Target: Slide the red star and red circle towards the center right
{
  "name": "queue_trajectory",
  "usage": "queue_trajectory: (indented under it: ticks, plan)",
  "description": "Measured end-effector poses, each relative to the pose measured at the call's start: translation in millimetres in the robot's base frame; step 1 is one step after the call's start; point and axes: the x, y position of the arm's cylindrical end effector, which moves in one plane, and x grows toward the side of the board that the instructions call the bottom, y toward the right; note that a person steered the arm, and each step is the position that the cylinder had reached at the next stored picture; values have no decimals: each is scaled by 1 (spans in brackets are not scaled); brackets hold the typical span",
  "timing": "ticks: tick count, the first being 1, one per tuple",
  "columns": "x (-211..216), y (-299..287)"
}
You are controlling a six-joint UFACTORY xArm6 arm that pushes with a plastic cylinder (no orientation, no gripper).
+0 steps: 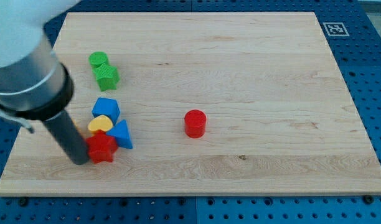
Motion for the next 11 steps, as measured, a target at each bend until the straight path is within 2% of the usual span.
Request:
queue_trajectory:
  ticks: [4, 5, 6, 7, 8, 9, 11]
  plan:
    - [1, 151]
    - [31, 123]
    - [9, 61]
    - [-39, 68]
    - [-42, 74]
    - [-19, 86]
    - [-28, 104]
